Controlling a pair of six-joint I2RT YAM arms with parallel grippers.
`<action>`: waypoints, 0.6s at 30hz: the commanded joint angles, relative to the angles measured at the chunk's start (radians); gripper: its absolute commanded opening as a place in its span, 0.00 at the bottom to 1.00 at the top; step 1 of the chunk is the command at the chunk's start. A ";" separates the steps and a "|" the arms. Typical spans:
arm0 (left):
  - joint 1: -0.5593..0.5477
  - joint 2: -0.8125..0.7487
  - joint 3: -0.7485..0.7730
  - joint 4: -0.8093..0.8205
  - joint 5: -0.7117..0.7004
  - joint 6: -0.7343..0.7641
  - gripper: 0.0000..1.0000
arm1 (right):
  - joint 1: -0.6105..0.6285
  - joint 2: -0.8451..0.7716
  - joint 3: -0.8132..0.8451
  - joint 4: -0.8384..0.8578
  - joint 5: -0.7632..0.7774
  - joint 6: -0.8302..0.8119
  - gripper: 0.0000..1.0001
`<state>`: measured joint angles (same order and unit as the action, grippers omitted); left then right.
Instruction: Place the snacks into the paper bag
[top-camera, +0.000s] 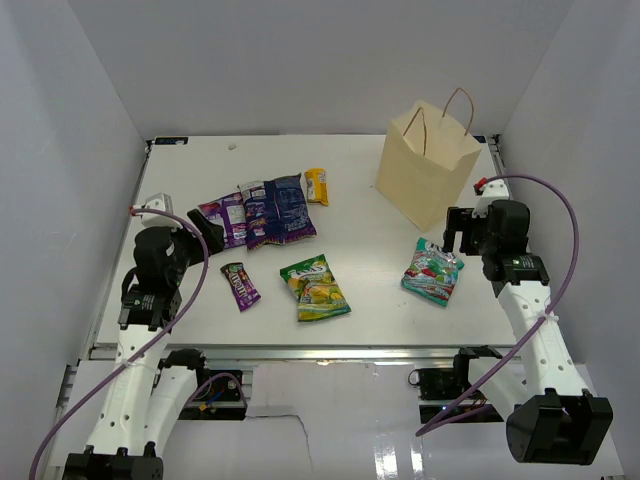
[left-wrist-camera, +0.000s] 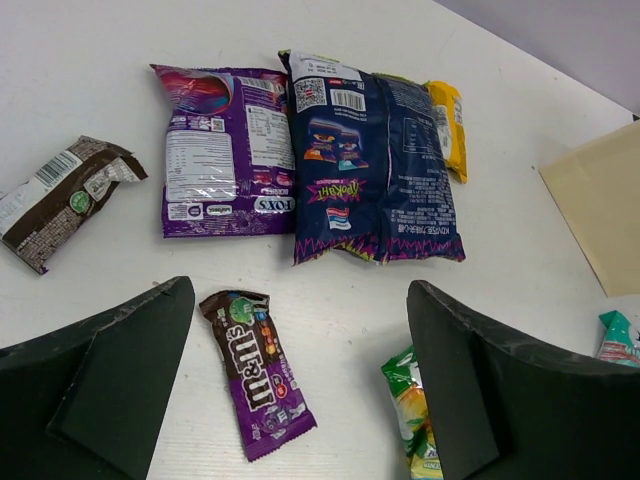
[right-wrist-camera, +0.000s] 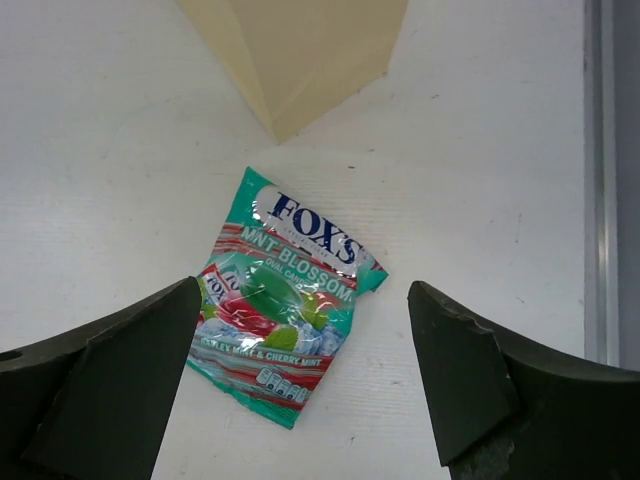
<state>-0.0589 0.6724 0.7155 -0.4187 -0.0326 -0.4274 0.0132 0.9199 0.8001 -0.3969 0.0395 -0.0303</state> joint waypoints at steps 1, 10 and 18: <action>0.002 -0.022 0.009 -0.025 0.071 -0.004 0.98 | -0.001 -0.003 0.011 -0.022 -0.171 -0.066 0.90; 0.002 -0.022 -0.027 -0.031 0.171 -0.063 0.98 | 0.044 0.223 0.044 -0.301 -0.469 -0.559 0.90; 0.002 0.013 -0.031 -0.031 0.211 -0.099 0.98 | 0.067 0.391 0.051 -0.123 -0.218 -0.081 0.95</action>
<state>-0.0589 0.6830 0.6941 -0.4484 0.1406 -0.5037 0.0654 1.2984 0.8089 -0.6010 -0.2729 -0.3092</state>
